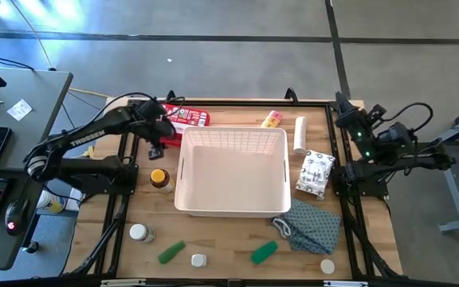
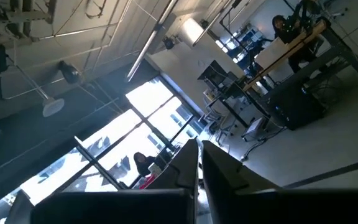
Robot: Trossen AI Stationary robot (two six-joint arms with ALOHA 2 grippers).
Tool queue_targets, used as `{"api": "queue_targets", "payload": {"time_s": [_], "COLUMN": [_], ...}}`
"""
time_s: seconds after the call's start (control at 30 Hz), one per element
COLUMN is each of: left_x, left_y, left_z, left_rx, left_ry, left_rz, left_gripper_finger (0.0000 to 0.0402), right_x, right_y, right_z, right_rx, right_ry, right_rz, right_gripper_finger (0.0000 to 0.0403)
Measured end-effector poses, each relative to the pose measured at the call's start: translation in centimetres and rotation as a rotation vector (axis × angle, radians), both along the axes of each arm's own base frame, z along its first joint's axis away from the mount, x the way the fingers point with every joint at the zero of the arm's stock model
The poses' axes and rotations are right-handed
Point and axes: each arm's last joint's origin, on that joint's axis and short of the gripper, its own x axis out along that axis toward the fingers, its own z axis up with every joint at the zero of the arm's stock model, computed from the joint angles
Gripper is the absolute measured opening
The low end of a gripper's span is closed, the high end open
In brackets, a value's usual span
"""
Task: Pick & place medical supplies in basket/bin
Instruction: Put the red first aid kit box into the white container
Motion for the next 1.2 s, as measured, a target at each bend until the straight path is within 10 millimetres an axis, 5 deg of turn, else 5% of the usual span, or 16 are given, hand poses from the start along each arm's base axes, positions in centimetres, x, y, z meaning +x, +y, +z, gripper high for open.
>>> {"api": "queue_targets", "payload": {"time_s": [0.6,0.83,1.2], "left_x": [2.4,2.2,2.7], "left_y": [2.5,2.3,2.7], "left_z": [-6.8,-6.1,-2.2], "left_rx": [0.054,0.014,-0.033], "left_ry": [0.242,0.279,0.287], "left_rz": [-0.02,-0.015,0.059], "left_gripper_finger": [0.0201,0.0082,0.0085], "right_x": [0.7,0.8,0.7], "right_y": [0.1,0.2,0.1], "right_z": [-0.9,-0.8,-1.1], "right_rx": [0.038,0.012,0.041], "right_ry": [0.01,0.011,0.05], "right_rz": [0.069,0.12,0.046], "right_gripper_finger": [0.0012,0.0012,0.0012]}}
